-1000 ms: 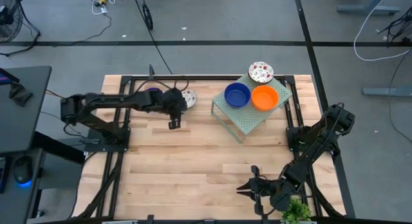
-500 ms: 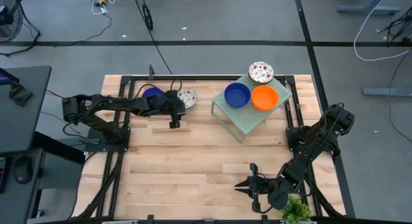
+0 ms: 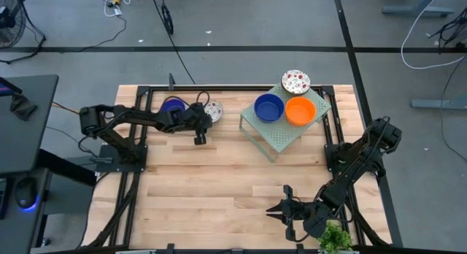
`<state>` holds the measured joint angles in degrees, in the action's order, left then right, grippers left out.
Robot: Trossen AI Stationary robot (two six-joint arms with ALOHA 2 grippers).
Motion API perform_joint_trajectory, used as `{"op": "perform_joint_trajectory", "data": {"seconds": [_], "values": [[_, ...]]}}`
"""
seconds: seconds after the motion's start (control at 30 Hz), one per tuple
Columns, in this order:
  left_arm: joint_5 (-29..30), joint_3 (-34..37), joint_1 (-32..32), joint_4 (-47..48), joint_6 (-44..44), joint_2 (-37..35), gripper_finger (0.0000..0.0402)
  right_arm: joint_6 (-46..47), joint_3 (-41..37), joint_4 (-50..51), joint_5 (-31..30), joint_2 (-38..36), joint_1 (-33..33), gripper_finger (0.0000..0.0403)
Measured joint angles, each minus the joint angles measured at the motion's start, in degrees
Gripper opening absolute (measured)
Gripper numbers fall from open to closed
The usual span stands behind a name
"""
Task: Pick & Place Mini bowls
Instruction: Stack the white patterned bowl on the white patterned bowl on the shelf
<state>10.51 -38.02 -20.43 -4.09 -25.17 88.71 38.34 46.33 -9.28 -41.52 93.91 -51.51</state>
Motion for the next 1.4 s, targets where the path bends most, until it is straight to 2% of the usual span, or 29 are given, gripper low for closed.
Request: {"op": "perform_joint_trajectory", "data": {"seconds": [0.23,0.43,0.57,0.7,0.8,0.9,1.07,1.23,1.4], "values": [[-0.89,-0.01,-0.08,-0.21,-0.38,0.0,0.0015,0.16,0.0,0.02,0.06,0.0,0.0,0.0058],[-2.34,-0.09,4.29,0.48,0.35,-0.4,0.0012,-0.03,0.0,-0.05,0.02,0.0,0.0,0.0058],[-5.19,-0.09,10.7,2.53,3.88,-2.58,0.001,-0.18,0.0,-0.37,0.0,0.0,0.06,0.0058],[-13.93,-0.07,19.3,2.1,10.11,-5.39,0.001,-2.47,0.0,-3.91,-0.02,0.01,0.26,0.0058],[-19.76,-0.13,26.27,0.94,14.27,-6.1,0.0008,-7.62,0.02,-11.47,-0.04,1.15,0.5,0.0058],[-21.92,-0.26,33.12,-3.11,17.28,-6.1,0.0008,-14.81,0.02,-21.89,0.97,3.63,1.62,0.0058],[-21.74,-0.39,42.95,-10.59,17.71,-6.1,0.001,-18.92,0.02,-31.31,8.64,5.7,6.47,0.0069],[-20.7,-0.44,49.26,-18.18,16.91,-6.1,0.0008,-22.4,1.39,-31.32,15.53,5.7,10.77,0.0108],[-20.59,-0.44,51.86,-21.54,15.38,-6.1,0.0012,-28.68,5.86,-27.78,23.14,5.7,13.7,0.015]]}}
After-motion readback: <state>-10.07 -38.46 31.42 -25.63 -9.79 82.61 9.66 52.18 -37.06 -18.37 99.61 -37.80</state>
